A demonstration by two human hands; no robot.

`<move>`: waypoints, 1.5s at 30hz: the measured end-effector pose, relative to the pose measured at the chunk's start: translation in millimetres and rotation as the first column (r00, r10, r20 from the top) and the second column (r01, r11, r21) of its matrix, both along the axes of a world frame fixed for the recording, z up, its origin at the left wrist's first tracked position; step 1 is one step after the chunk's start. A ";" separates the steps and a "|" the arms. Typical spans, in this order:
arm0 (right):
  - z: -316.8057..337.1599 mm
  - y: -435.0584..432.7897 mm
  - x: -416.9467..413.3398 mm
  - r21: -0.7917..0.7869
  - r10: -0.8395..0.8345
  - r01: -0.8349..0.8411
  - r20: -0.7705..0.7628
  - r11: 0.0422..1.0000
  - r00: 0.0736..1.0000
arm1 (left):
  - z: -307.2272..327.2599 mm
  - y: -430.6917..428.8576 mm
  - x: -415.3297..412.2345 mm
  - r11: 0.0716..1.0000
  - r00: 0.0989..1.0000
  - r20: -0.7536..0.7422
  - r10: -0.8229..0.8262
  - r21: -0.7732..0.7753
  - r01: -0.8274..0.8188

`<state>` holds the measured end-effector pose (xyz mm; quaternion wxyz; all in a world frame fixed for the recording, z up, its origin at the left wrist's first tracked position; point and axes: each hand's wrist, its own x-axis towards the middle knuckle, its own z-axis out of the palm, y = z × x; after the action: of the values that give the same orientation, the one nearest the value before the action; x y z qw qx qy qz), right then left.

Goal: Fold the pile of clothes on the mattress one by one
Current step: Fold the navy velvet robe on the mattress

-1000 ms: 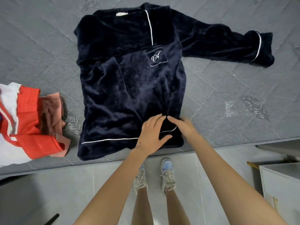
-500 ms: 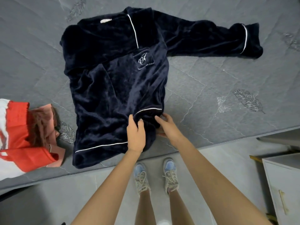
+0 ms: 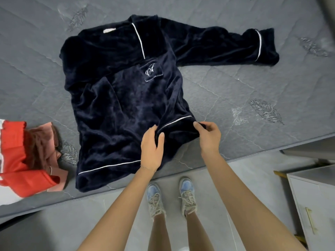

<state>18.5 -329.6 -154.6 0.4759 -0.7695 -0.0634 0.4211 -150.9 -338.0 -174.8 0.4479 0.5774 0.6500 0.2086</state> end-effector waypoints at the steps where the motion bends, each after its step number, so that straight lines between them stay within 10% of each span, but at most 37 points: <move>1: 0.3 -3.1 9.5 0.001 -0.038 0.038 0.028 0.999 0.999 | -0.7 -0.2 5.7 1.000 1.000 -0.019 -0.024 -0.004 0.024; 7: 1.8 -17.6 52.3 0.012 -0.119 0.119 0.154 0.993 0.981 | 0.4 -0.5 41.1 0.941 0.917 -0.225 -0.328 0.011 0.339; 15: -23.9 -16.7 68.1 -0.178 -0.087 0.033 -0.304 0.984 0.949 | -11.4 2.7 78.6 0.887 0.866 -0.196 -0.460 -0.150 0.437; 20: -50.7 -24.8 80.9 -0.436 0.473 -0.429 -0.008 0.791 0.881 | -17.2 12.9 83.9 0.916 0.898 -0.186 -0.400 -0.058 0.396; 30: -49.5 -11.4 118.2 -0.511 0.623 -0.560 -0.060 0.652 0.780 | -18.5 30.9 112.9 0.896 0.768 -0.465 -0.440 -0.172 0.409; 39: -4.5 41.4 129.1 -0.629 0.880 -0.619 0.380 0.471 0.284 | -0.6 72.0 132.5 0.925 0.747 -0.578 -0.328 -0.035 0.379; 45: 14.7 87.5 153.9 -0.664 0.899 -0.609 0.363 0.434 0.245 | 11.4 133.8 150.3 0.913 0.726 -0.594 -0.346 -0.036 0.406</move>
<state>172.4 -242.1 -139.9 -0.0201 -0.8047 -0.5189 0.2877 -0.6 -204.3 -163.4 0.2285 0.7535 0.6149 -0.0447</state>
